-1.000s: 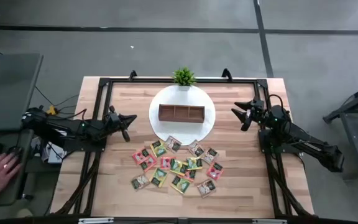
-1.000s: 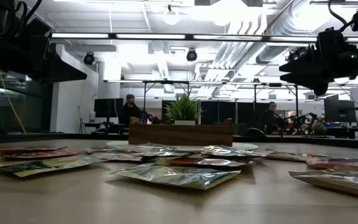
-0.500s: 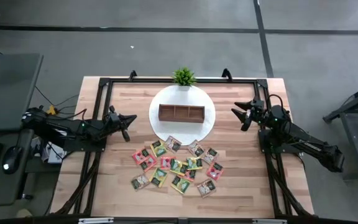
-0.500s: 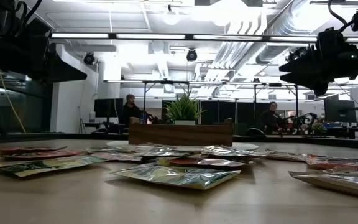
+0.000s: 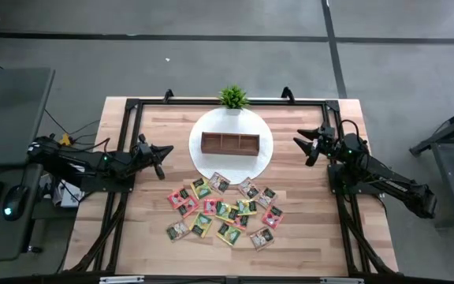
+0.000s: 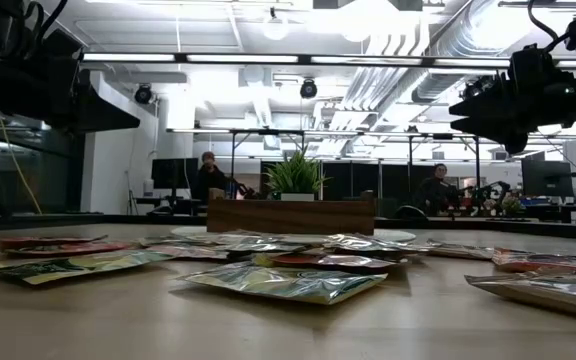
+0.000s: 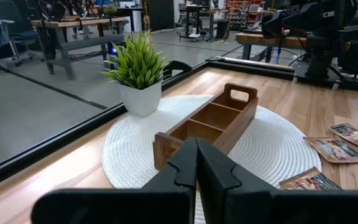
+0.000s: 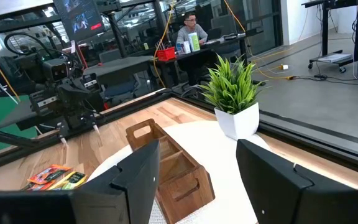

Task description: Pick & Place Tea

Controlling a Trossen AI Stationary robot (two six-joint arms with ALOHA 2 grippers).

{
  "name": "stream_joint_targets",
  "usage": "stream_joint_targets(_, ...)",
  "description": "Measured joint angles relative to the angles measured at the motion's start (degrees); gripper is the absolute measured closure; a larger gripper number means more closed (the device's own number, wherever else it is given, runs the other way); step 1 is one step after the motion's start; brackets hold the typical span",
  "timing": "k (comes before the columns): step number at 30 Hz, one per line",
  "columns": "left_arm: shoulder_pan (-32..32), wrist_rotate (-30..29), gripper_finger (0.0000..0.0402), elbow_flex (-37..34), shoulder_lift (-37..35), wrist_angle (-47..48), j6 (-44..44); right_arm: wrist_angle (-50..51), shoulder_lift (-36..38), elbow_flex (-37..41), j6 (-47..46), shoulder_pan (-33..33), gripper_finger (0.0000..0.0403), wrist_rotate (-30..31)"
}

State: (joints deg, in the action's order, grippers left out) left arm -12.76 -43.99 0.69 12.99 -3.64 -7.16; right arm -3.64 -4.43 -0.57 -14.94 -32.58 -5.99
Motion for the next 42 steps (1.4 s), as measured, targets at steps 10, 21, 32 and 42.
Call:
stream_joint_targets(10,-0.01,0.02,0.0401,0.00,0.00,-0.01,0.00,0.00,-0.02,0.01,0.00,0.02,0.0194,0.00)
stream_joint_targets(21,-0.02,0.02,0.0401,0.00,0.00,0.00,0.00,-0.01,0.00,0.01,0.00,0.00,0.0194,0.00)
stream_joint_targets(32,-0.02,0.02,0.0401,0.00,0.00,0.00,0.00,-0.02,0.00,0.01,0.00,0.01,0.0194,0.01)
stream_joint_targets(42,0.00,1.44,0.0401,0.00,0.00,-0.02,0.00,0.00,-0.02,0.00,0.00,0.01,0.0194,0.01)
